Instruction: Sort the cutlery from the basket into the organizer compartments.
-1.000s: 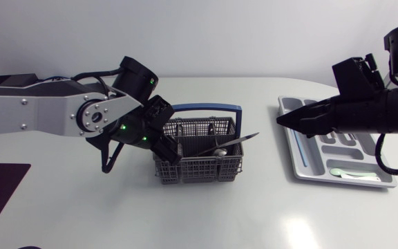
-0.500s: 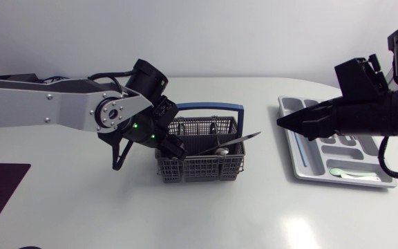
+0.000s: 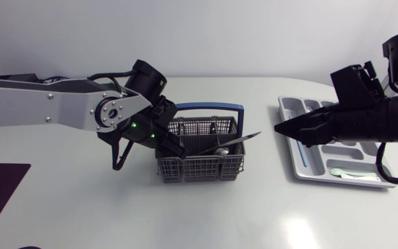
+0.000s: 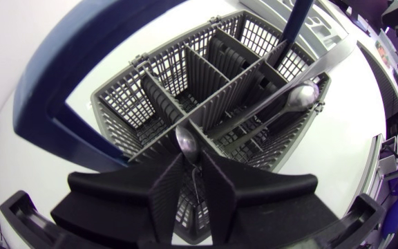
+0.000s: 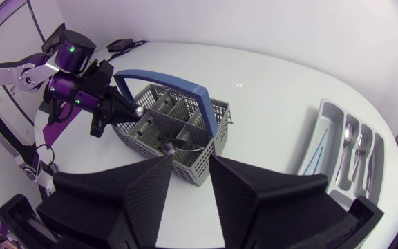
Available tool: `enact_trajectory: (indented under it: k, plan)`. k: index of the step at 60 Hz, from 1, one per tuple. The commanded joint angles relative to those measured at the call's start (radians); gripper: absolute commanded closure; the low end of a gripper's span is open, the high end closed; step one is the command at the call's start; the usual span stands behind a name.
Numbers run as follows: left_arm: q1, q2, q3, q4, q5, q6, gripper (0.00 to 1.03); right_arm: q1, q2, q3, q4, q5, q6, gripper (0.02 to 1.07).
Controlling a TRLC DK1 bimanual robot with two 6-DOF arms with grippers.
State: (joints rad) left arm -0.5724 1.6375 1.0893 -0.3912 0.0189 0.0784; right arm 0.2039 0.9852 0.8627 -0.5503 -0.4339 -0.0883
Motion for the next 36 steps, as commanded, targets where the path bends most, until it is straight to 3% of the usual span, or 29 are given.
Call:
enact_trajectory:
  k: [1, 6, 36]
  plan:
    - [0.003, 0.028, 0.012, 0.009, 0.009, -0.016, 0.95, 0.009, -0.017, -0.024, -0.002, -0.002, 0.021, 0.65]
    - [0.003, 0.031, 0.007, 0.015, 0.009, -0.014, 1.00, 0.011, -0.020, -0.028, -0.002, -0.002, 0.021, 0.65]
    - [0.029, -0.080, -0.071, 0.054, 0.081, 0.000, 1.00, 0.038, -0.034, -0.039, 0.003, 0.000, 0.025, 0.65]
